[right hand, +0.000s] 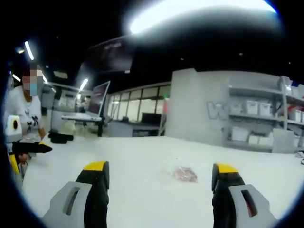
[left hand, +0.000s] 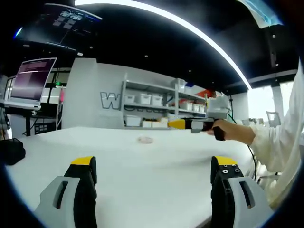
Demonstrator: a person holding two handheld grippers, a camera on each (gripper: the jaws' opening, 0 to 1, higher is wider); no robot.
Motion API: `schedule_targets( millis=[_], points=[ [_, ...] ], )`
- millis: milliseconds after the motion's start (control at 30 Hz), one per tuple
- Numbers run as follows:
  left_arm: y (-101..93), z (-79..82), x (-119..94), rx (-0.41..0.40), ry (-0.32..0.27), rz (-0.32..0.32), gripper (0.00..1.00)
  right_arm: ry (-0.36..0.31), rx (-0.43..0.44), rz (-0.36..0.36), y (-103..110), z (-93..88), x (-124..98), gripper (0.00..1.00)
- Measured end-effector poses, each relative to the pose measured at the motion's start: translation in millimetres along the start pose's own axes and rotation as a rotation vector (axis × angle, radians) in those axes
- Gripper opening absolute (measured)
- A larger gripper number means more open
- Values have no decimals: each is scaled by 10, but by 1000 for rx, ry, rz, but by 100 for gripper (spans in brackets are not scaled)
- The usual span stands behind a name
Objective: Open the resealable bag by pulling the two sides of the seal apart until the entire bag opening is separated and visibly accessible.
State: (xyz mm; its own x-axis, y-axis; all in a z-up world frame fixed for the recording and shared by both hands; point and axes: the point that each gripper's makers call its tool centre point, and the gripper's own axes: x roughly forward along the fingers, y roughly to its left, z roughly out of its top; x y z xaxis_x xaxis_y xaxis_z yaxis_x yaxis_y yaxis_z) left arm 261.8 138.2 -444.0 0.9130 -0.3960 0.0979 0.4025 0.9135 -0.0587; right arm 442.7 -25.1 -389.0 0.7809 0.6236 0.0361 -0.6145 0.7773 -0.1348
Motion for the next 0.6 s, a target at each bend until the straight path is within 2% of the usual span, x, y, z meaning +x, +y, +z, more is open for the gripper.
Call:
schedule_targets(
  millis=[267, 600],
  points=[
    [22, -9, 10, -1, 2, 5, 99, -14, 12, -3, 70, -33, -252, 90],
    [11, -21, 38, 2, 7, 1, 99, -7, 13, -17, 37, -88, -395, 89]
  ],
)
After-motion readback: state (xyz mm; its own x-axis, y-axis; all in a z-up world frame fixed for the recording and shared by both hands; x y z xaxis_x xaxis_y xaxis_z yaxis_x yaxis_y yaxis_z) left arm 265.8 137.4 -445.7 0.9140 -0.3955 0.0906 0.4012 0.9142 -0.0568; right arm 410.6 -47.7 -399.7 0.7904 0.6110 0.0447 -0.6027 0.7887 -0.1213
